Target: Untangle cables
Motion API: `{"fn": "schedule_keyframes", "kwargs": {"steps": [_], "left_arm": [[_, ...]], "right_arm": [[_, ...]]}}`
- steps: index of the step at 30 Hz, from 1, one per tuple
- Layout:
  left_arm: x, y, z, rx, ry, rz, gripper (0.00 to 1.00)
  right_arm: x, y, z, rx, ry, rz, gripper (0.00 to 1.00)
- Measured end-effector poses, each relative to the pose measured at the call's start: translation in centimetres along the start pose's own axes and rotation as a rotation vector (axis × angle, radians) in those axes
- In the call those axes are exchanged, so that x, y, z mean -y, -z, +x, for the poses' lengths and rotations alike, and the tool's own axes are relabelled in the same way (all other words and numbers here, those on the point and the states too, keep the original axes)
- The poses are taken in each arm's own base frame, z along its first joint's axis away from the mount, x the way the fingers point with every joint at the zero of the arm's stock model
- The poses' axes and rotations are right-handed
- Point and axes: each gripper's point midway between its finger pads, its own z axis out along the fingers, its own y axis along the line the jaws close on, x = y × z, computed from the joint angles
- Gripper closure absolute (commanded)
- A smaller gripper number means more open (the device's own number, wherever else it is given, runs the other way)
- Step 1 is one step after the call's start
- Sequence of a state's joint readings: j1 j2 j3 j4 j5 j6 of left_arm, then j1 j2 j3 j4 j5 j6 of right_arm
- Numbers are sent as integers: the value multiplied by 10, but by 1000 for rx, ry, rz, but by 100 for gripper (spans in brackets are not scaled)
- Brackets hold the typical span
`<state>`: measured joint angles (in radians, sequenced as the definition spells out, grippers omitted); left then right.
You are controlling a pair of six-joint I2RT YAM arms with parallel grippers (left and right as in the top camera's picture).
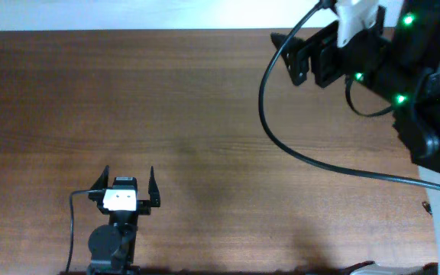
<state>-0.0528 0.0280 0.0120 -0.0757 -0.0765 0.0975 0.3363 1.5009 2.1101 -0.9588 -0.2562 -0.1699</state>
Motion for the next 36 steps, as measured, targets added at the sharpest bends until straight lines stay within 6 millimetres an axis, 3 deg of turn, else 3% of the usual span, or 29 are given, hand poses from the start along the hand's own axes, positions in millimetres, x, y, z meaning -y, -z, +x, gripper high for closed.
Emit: {"fn": "schedule_keyframes", "kwargs": {"steps": [3, 4, 9, 14, 17, 18, 21, 25, 36], "left_arm": [[0, 0, 0, 0, 0, 2, 1], [0, 0, 0, -1, 0, 2, 1], [0, 0, 0, 0, 0, 2, 1], [2, 0, 0, -1, 0, 10, 1], [2, 0, 0, 0, 0, 10, 1], [2, 0, 0, -1, 0, 10, 1], [2, 0, 1, -3, 0, 11, 1], [2, 0, 0, -2, 0, 11, 1], [2, 0, 1, -4, 0, 11, 1]], "right_arm": [[-9, 6, 40, -41, 5, -13, 1], [-11, 11, 41, -5, 20, -10, 1], [-28, 40, 89, 161, 71, 19, 1], [-18, 54, 167, 249, -45, 105, 1], [-20, 74, 197, 341, -44, 154, 1], [-17, 82, 216, 364, -67, 188, 1], [-8, 92, 245, 399, -141, 257, 1], [-7, 96, 271, 449, -182, 284, 1], [4, 63, 323, 437, -205, 301, 1]]}}
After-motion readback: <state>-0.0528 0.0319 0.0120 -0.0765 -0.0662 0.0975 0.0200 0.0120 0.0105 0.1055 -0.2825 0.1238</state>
